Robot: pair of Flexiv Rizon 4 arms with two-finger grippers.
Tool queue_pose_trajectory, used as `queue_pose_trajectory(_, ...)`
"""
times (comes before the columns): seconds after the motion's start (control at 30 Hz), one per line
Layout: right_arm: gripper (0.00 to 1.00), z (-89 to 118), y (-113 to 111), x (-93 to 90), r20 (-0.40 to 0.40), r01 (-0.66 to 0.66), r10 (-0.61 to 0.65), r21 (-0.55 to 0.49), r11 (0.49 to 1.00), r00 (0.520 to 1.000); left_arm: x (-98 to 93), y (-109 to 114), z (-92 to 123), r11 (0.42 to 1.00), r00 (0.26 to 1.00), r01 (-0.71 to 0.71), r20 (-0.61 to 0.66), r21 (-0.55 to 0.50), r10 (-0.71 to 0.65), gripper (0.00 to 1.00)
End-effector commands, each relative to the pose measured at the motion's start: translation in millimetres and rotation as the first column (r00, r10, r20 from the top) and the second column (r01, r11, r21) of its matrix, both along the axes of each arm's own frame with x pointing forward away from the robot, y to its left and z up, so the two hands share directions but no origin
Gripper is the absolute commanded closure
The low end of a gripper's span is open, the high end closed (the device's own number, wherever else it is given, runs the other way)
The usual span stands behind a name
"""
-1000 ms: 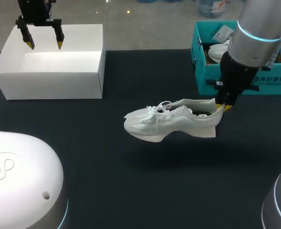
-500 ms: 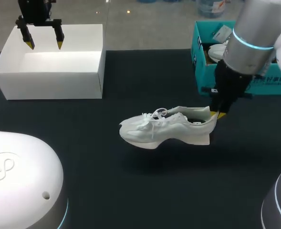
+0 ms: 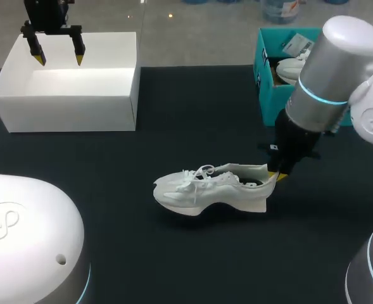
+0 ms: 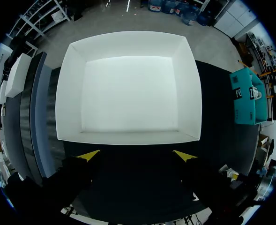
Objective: Take the shoe out of the shoebox, open the shoe tongue, remove and reinsert the insole, then place the shoe into the shoebox
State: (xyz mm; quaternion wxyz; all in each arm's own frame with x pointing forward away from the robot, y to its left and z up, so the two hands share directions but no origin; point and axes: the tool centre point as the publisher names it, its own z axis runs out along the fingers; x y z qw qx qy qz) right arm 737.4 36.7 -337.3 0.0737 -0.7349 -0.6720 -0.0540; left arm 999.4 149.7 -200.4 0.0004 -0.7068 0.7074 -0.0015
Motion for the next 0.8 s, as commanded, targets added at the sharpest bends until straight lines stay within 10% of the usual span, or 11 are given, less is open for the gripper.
queue_pose_trajectory(0.03, 1.00, -14, 7, 4.7, -0.017, 0.003, -0.004, -0.013, 1.000, 1.000, 0.5, 0, 0, 1.000, 1.000, 0.000, -0.002, 0.001, 0.000, 0.00)
queue_pose_trajectory(0.57, 0.98, -25, 18, 0.0, -0.023, 0.043, -0.044, -0.055, 0.998, 0.999, 0.5, 0, 0, 1.000, 1.000, 0.000, -0.002, 0.001, 0.000, 0.00)
queue_pose_trajectory(0.67, 0.56, -23, 18, -1.3, -0.026, 0.040, -0.041, -0.052, 0.998, 0.999, 0.5, 0, 0, 1.000, 1.000, 0.000, -0.002, 0.001, 0.000, 0.00)
queue_pose_trajectory(0.7, 0.00, -21, 18, -1.7, -0.026, 0.040, -0.042, -0.052, 0.998, 0.999, 0.5, 0, 0, 1.000, 1.000, 0.000, -0.002, 0.001, 0.000, 0.00)
queue_pose_trajectory(0.8, 0.00, -15, 19, -1.6, -0.022, 0.037, -0.038, -0.050, 0.998, 0.999, 0.5, 0, 0, 1.000, 1.000, 0.000, -0.002, 0.001, 0.000, 0.00)
